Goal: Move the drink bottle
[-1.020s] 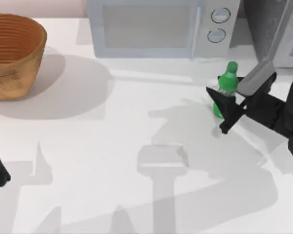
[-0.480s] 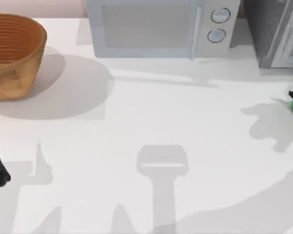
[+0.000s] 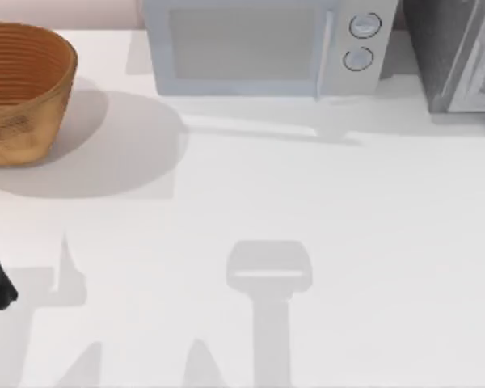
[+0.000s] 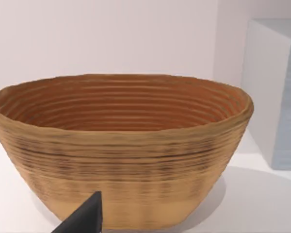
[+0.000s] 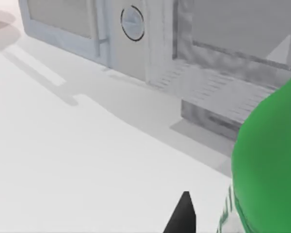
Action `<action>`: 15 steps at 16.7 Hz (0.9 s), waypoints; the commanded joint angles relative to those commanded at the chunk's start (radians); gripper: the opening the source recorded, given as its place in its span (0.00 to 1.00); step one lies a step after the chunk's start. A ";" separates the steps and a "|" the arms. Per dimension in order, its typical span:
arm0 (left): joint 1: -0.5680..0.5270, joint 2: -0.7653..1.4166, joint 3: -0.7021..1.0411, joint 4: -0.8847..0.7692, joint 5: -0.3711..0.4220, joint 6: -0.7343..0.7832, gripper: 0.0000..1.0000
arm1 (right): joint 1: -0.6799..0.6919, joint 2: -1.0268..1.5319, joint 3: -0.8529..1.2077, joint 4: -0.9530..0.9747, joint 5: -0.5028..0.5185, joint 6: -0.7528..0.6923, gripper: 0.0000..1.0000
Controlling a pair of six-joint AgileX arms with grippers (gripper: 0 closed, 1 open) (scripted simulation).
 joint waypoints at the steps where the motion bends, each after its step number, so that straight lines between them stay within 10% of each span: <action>1: 0.000 0.000 0.000 0.000 0.000 0.000 1.00 | -0.019 -0.004 0.007 -0.022 -0.021 -0.019 0.00; 15: 0.000 0.000 0.000 0.000 0.000 0.000 1.00 | 0.013 0.098 -0.021 0.259 -0.009 0.174 0.00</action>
